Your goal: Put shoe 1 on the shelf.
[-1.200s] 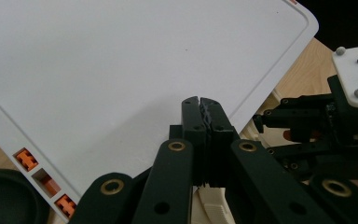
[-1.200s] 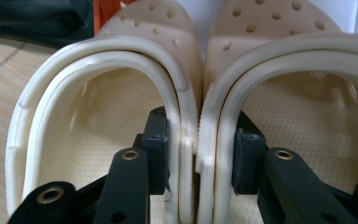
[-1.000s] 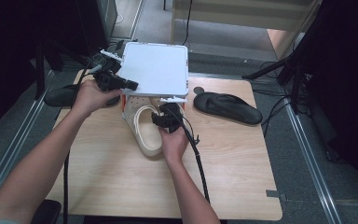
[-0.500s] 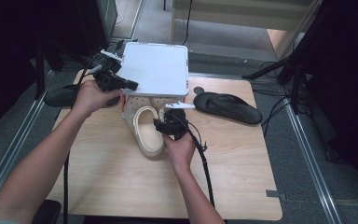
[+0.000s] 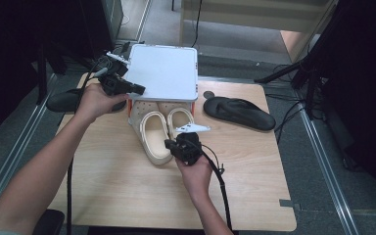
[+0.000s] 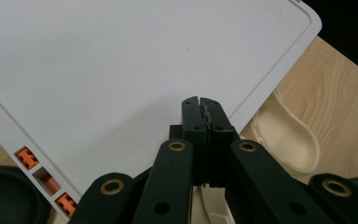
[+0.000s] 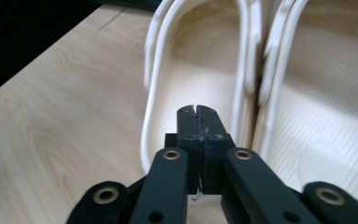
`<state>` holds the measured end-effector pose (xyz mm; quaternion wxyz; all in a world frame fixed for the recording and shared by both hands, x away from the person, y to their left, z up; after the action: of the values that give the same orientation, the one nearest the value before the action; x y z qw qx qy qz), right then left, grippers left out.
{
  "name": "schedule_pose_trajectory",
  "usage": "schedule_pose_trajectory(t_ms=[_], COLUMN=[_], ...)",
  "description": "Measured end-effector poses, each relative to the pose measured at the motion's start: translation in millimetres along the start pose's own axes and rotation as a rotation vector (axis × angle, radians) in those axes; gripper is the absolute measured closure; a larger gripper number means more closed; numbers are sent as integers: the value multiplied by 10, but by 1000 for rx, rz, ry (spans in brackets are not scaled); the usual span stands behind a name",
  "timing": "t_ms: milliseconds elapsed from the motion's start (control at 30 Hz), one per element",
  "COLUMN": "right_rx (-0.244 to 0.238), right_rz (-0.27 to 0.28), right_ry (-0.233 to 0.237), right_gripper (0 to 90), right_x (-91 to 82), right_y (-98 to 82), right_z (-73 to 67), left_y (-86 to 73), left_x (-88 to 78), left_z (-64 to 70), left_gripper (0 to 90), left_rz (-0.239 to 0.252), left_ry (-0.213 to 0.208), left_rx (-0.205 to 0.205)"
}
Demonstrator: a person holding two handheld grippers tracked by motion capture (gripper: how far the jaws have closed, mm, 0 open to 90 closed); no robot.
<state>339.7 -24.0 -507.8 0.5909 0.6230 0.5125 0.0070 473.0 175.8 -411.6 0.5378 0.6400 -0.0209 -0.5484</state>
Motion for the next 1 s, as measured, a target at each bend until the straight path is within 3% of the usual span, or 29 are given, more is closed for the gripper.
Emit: schedule_pose_trajectory(t_ms=[167, 300, 567, 1000], right_rx=[-19, -3, -10, -31], right_rz=[-13, -15, -81, -108], right_ry=[-6, 14, 26, 12], right_gripper=[900, 900, 900, 900], right_x=[-24, -29, 89, 250], right_y=[-223, -372, -606, -530], right_z=[-39, -67, -74, -115], left_y=[2, 0, -2, 2], left_x=[1, 6, 2, 5], left_z=[2, -2, 0, 1], left_gripper=[900, 900, 900, 900], left_rz=[-2, 4, 0, 0], left_ry=[0, -10, -4, -4], left_rx=[-1, -17, -9, -20])
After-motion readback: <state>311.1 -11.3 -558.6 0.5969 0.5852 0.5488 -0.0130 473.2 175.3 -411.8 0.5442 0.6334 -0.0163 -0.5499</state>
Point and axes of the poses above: each handheld gripper's, and its own axes: x roughly forward along the jaws, y roughly out of its top, z roughly to its right, the point moved 5 cm from there along x, roughly forward along the jaws, and after that the axes turned 3 degrees about x, right-handed, at the moved point
